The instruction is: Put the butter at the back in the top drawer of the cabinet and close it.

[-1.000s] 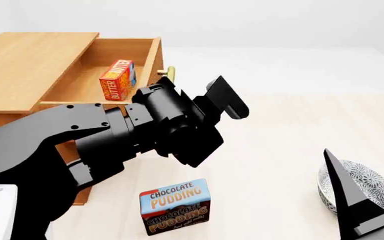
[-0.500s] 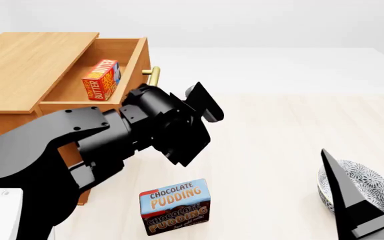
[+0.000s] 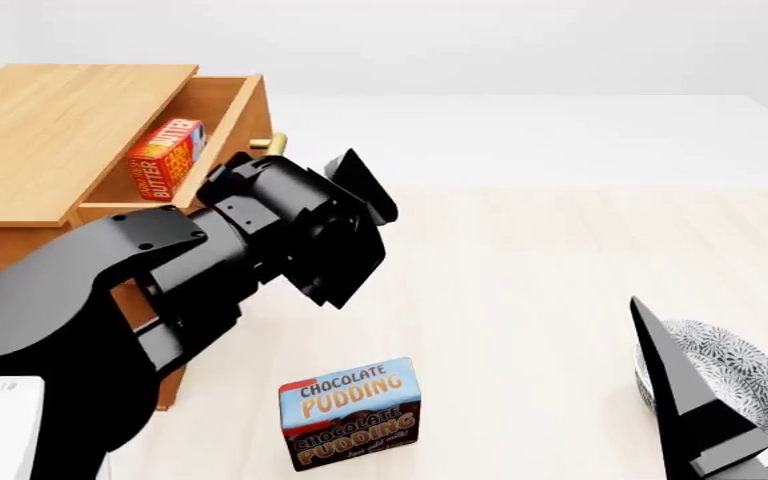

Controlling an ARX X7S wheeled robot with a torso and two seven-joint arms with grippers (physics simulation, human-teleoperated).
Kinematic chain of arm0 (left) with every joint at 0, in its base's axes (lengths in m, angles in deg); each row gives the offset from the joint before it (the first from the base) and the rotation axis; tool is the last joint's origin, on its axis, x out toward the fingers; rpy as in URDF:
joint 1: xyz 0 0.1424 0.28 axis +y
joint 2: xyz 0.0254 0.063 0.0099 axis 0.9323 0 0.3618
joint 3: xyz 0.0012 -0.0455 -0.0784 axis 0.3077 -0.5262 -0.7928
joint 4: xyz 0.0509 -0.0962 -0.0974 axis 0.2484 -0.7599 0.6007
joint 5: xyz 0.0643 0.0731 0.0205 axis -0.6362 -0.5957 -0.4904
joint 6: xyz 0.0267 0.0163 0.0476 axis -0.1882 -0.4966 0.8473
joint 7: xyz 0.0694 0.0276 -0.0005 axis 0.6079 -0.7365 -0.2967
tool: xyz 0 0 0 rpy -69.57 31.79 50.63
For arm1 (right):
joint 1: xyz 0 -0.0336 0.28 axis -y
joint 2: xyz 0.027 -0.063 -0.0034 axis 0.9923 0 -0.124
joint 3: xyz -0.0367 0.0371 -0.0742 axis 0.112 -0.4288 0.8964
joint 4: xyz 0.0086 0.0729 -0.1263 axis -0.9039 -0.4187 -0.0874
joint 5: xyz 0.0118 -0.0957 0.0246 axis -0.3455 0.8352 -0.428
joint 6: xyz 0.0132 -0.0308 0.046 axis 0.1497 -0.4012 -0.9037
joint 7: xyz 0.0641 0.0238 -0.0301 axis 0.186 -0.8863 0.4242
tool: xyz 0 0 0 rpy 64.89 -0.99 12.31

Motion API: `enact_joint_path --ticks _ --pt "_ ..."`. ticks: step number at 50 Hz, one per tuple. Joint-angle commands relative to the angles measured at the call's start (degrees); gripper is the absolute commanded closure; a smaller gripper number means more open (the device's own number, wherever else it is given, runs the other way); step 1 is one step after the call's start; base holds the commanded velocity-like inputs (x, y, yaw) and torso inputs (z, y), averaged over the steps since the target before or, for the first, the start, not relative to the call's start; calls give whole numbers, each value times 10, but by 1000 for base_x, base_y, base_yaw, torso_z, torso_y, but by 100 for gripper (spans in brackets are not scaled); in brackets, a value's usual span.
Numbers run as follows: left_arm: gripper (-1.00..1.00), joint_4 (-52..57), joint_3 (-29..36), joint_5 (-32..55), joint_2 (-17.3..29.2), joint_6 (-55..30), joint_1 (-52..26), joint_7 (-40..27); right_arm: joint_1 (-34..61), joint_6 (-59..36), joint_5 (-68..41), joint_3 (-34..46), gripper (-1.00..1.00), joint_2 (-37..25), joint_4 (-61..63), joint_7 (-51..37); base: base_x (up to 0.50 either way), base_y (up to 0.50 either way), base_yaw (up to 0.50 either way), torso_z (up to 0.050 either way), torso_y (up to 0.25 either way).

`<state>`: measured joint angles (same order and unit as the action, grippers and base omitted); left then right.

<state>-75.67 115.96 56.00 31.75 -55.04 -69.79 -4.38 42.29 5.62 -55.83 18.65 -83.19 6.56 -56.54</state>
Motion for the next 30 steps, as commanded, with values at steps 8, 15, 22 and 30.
enact_joint_path --ticks 8,15,22,30 --pt "-100 -68 -3 -77 0 -12 24 43 15 4 2 22 -100 1 1 -4 0 0 0 0 0" --pt "-100 -79 -5 -93 0 -15 30 47 19 7 -1 25 -100 -4 0 -7 0 0 0 0 0" --pt "-100 -100 -9 -118 0 -17 37 62 24 8 -3 30 -100 -4 1 -10 0 0 0 0 0" --pt "-100 -131 -16 -156 0 -22 40 81 28 8 -3 35 -100 -2 2 -13 0 0 0 0 0"
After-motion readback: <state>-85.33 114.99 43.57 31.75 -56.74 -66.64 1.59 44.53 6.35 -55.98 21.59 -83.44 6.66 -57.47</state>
